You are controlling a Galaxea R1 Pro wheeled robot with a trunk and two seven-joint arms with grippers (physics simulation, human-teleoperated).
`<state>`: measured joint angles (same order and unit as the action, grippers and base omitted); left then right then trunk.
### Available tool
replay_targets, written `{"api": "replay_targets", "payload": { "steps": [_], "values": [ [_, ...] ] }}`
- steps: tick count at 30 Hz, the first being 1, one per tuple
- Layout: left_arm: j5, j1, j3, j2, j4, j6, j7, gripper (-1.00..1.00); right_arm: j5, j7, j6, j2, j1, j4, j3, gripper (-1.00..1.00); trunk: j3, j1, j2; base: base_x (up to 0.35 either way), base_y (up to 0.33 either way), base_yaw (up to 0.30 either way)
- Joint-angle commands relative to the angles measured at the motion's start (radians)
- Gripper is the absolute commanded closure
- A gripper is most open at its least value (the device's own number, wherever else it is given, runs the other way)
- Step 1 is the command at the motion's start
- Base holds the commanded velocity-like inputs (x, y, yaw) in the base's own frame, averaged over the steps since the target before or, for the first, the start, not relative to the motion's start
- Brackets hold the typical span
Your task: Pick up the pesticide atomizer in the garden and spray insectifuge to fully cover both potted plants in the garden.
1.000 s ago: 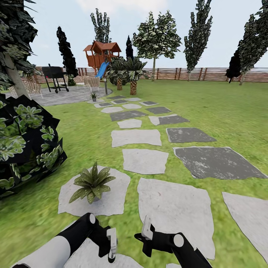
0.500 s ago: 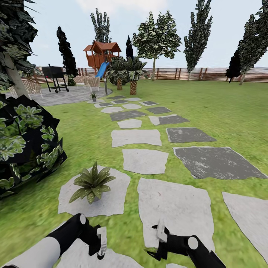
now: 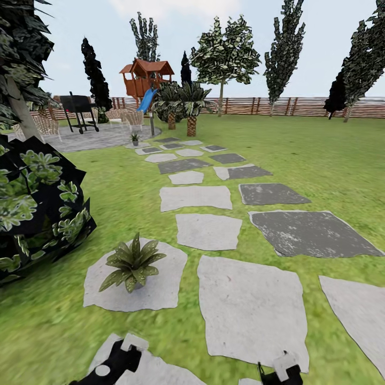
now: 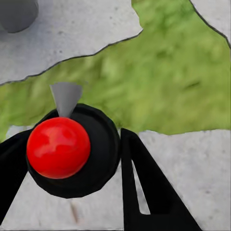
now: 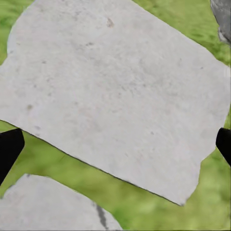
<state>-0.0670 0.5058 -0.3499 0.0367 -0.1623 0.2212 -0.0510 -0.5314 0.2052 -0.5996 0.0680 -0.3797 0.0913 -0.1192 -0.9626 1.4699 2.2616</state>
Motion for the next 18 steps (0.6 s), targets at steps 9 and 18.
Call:
{"api": "replay_targets", "payload": {
  "steps": [9,18],
  "values": [
    [-0.038,-0.070,-0.006,-0.051,0.030,0.059,0.086,1.00,-0.012,0.256,-0.077,-0.077,0.020,-0.055,-0.007,-1.00,-0.001,0.000,0.000,0.000,0.000,0.000],
    [-0.042,-0.076,-0.003,-0.052,0.032,0.059,0.097,1.00,-0.012,0.258,-0.077,-0.079,0.021,-0.056,-0.007,-1.00,-0.001,0.000,0.000,0.150,-0.182,0.000]
  ]
}}
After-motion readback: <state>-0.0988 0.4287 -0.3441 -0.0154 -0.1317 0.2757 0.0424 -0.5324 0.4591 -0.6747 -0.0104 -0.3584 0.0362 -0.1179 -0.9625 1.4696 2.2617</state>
